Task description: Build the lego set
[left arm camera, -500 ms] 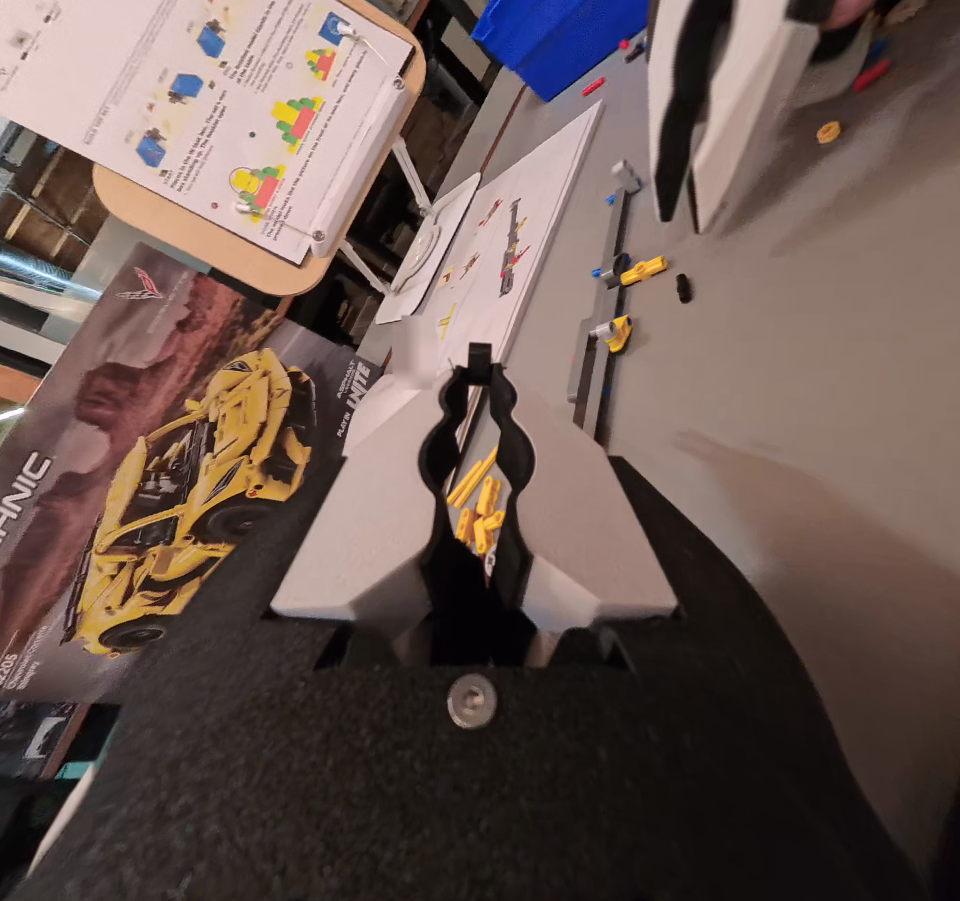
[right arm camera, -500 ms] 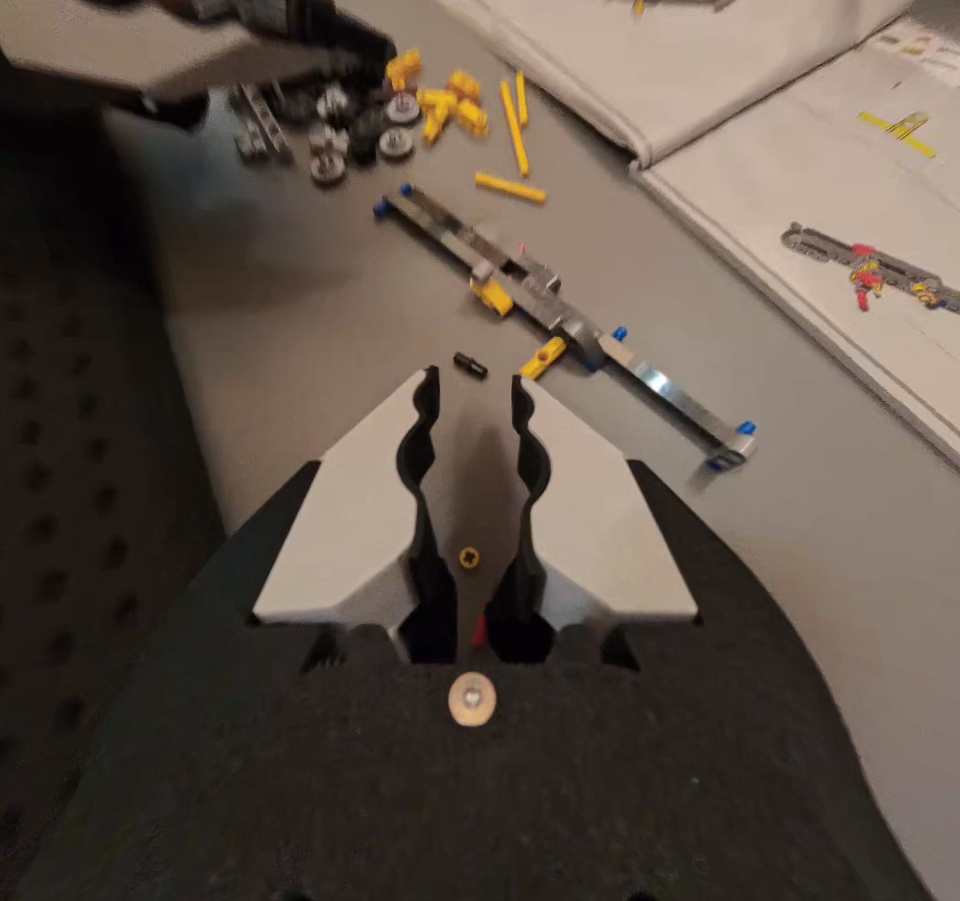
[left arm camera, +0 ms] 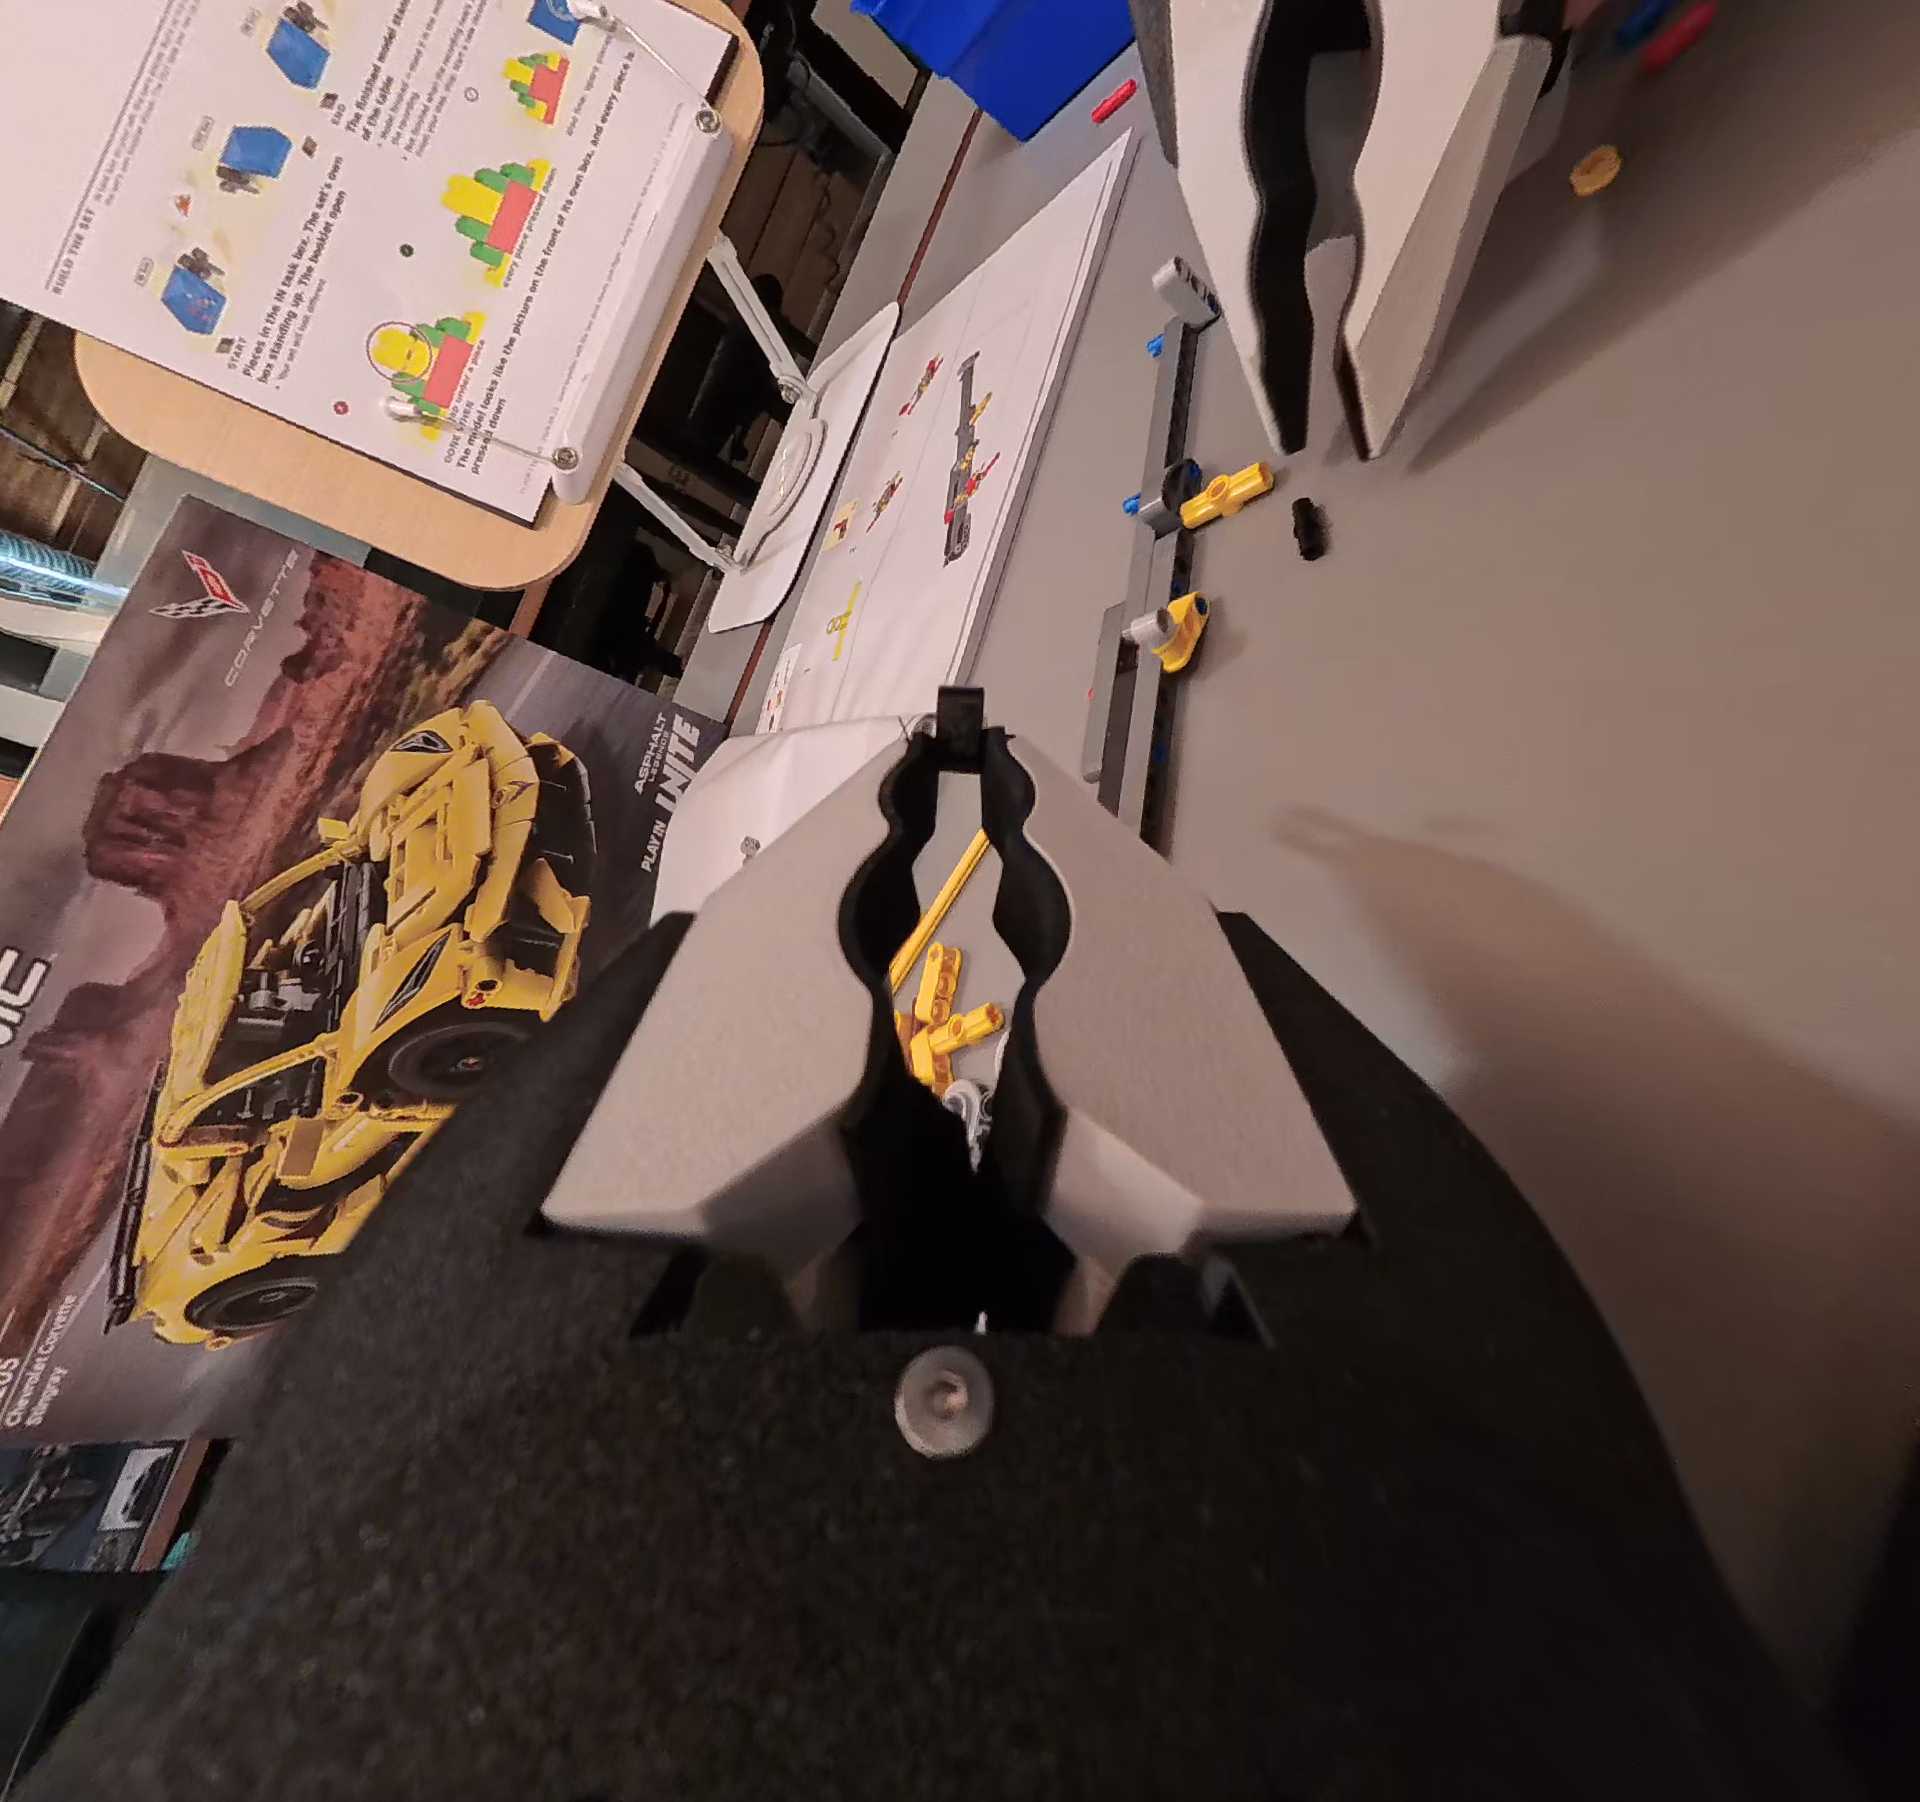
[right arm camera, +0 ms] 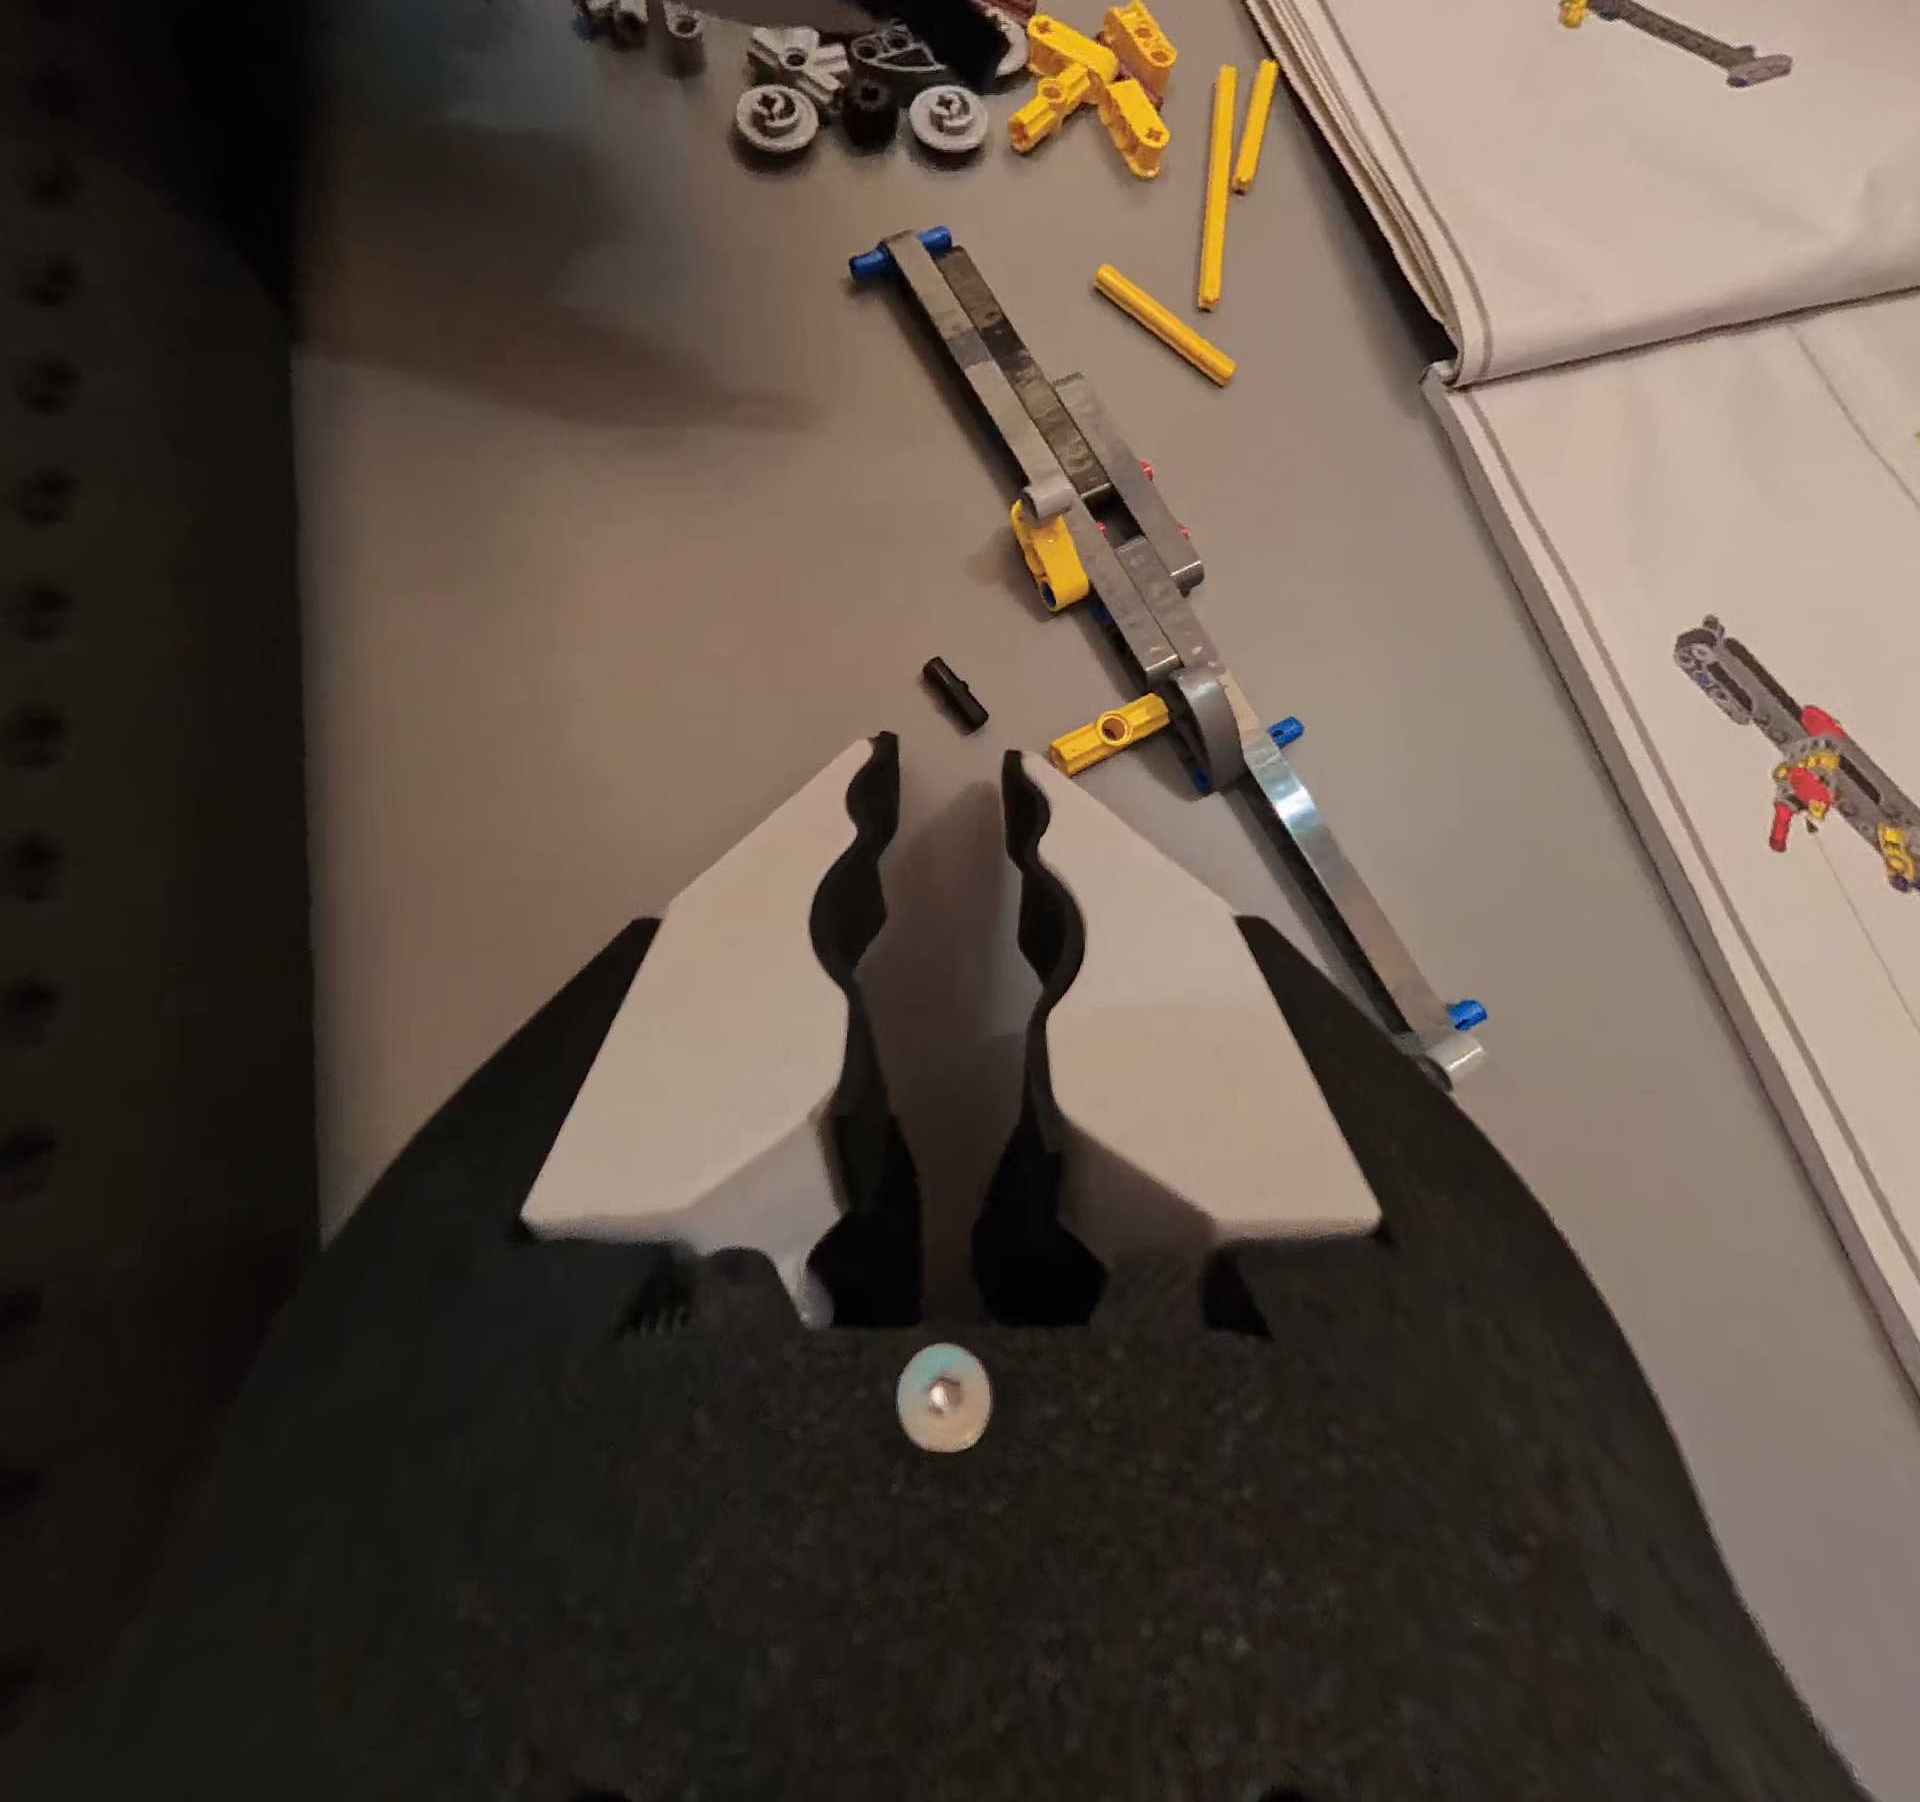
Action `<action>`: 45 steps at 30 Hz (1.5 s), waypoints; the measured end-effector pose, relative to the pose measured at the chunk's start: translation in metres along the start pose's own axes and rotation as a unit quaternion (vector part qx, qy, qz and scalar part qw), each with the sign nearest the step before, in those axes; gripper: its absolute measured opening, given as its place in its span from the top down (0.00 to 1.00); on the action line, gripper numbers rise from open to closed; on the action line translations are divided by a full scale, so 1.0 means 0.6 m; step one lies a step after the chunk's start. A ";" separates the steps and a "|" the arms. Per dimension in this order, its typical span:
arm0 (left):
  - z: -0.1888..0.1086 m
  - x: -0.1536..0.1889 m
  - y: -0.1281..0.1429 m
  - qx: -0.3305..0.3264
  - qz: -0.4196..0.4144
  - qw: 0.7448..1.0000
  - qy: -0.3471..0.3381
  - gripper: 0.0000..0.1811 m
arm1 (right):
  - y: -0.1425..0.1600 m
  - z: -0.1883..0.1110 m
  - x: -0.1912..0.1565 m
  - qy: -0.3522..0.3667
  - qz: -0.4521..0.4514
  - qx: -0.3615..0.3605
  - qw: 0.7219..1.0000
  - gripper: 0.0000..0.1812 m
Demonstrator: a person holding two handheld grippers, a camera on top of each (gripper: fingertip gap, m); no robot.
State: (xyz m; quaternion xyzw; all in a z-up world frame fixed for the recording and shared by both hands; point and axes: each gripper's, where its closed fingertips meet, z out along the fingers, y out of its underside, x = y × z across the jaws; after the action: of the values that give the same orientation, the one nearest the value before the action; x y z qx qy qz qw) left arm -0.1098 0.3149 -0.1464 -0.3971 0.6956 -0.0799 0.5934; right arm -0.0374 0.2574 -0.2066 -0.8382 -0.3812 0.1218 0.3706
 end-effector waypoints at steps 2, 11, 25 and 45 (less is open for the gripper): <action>0.000 -0.002 0.000 0.002 -0.001 1.000 -0.001 0.96 | 0.004 0.000 0.001 -0.017 -0.009 -0.001 1.000 0.90; 0.003 0.002 0.004 -0.001 -0.003 1.000 0.007 0.96 | -0.002 0.015 0.005 -0.065 -0.050 0.000 0.997 0.91; 0.002 -0.010 0.013 -0.002 -0.025 1.000 0.004 0.96 | -0.010 -0.024 0.028 -0.058 -0.132 -0.140 0.980 0.98; -0.001 -0.009 0.015 -0.005 -0.005 1.000 -0.002 0.96 | 0.183 -0.189 0.146 -0.122 0.003 -0.643 0.756 0.98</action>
State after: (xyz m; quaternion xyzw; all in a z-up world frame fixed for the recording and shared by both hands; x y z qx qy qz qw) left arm -0.1146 0.3239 -0.1474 -0.4040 0.6927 -0.0788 0.5922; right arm 0.1373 0.2137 -0.1992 -0.8582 -0.4096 -0.0492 -0.3054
